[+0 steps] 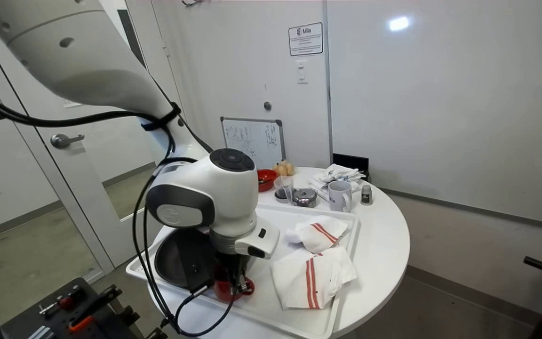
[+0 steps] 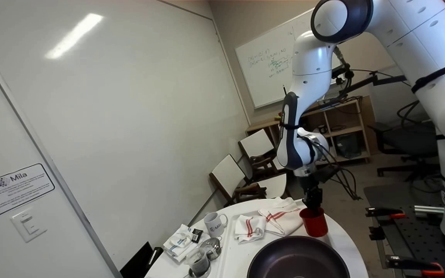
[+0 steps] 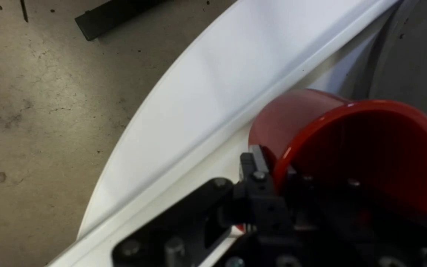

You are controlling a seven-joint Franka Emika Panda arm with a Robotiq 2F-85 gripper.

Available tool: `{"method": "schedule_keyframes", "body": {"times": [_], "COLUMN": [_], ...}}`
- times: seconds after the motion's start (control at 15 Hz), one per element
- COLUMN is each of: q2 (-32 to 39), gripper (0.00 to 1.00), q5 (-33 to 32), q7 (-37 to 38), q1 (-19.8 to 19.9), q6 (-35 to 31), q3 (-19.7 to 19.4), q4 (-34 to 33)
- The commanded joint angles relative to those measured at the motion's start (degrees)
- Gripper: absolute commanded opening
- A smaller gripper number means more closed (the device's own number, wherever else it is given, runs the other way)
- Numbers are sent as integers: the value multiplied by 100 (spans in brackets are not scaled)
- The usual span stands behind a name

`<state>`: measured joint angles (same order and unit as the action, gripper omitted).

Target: Pick the red cup and move it to the bottom of the tray

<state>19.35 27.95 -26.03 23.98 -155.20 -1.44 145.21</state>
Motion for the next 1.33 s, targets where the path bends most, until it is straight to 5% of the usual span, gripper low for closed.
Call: {"method": "schedule_keyframes", "body": {"times": [0.0, 1.27], "q2": [-2, 28], "gripper": [1, 1], "q5": [-177, -276], "q7": [299, 455], "q1": [-48, -51], "q6": [43, 45], "q3": [-143, -107], "q4": [-87, -112]}}
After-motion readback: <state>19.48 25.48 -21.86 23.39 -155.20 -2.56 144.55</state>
